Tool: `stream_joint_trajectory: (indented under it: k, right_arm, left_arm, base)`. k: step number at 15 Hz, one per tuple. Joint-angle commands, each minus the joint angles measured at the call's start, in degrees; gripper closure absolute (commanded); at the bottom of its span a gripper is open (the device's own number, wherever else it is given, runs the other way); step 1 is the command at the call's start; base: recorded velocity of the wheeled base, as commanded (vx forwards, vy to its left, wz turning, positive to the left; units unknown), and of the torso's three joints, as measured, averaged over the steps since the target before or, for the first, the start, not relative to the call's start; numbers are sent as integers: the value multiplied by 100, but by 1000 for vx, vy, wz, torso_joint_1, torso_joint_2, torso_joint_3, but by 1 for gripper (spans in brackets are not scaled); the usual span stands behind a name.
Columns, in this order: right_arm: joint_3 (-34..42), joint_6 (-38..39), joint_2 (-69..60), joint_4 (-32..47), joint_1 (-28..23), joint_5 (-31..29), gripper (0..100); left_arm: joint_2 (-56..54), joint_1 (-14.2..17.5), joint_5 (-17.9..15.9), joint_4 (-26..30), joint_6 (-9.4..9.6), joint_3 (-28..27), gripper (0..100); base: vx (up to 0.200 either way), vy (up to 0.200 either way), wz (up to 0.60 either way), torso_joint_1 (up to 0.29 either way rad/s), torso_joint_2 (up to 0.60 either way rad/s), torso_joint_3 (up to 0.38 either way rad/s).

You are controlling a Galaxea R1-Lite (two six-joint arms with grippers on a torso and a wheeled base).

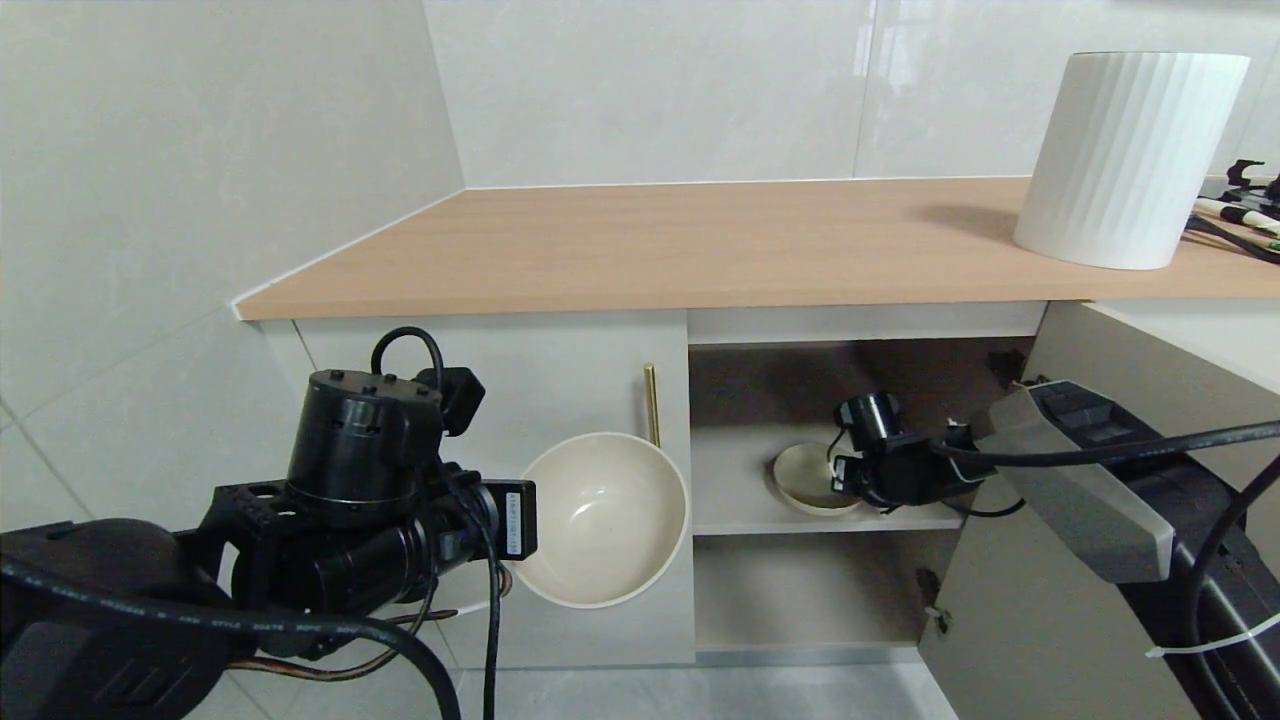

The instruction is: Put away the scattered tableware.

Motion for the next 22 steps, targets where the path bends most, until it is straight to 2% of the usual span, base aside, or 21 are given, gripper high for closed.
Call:
stream_joint_trajectory:
  k: [1, 4, 6, 7, 9, 12, 15, 16, 18, 20, 22]
  right_arm:
    - [0, 6, -27, -12, 3, -6, 0]
    - [88, 58, -133, -12, 56, 3, 0]
    - [1002, 155, -1038, -39, 179, 56, 0]
    - [1582, 155, -1636, -56, 276, 302, 0]
    - [2286, 49, -2286, -56, 522, 873, 0]
    - [2707, -161, -2831, -48, 539, 1339, 0]
    - [3270, -364, -3464, -30, 654, 1673, 0]
    - [3824, -416, -4009, -12, 821, 1875, 0]
    - [4474, -513, -4870, -12, 926, 2516, 0]
    - [4641, -504, -5248, 40, 1102, 2807, 0]
    - [4623, -487, -5608, 471, 1655, 2850, 0]
  left_arm:
    - [1, 0, 3, -3, 1, -1, 100]
    - [10, 0, 3, -3, 1, -1, 100]
    - [27, 0, -5, -3, 1, 8, 100]
    - [106, 0, -5, -3, 45, 8, 100]
    - [186, -18, -5, -3, 168, -45, 100]
    - [203, -106, -5, -3, 256, -106, 100]
    - [423, -220, -5, -3, 494, -159, 100]
    - [590, -326, 3, 6, 573, -150, 100]
    - [801, -537, 3, -3, 582, -168, 100]
    - [924, -581, 3, -3, 617, -168, 100]
    - [924, -686, 12, -3, 696, -150, 100]
  base:
    - [0, 0, 0, 0, 0, 0]
    - [0, 0, 0, 0, 0, 0]
    - [0, 0, 0, 0, 0, 0]
    - [0, 0, 0, 0, 0, 0]
    - [0, 0, 0, 0, 0, 0]
    - [0, 0, 0, 0, 0, 0]
    - [0, 0, 0, 0, 0, 0]
    - [0, 0, 0, 0, 0, 0]
    - [0, 0, 0, 0, 0, 0]
    - [0, 0, 0, 0, 0, 0]
    - [0, 0, 0, 0, 0, 0]
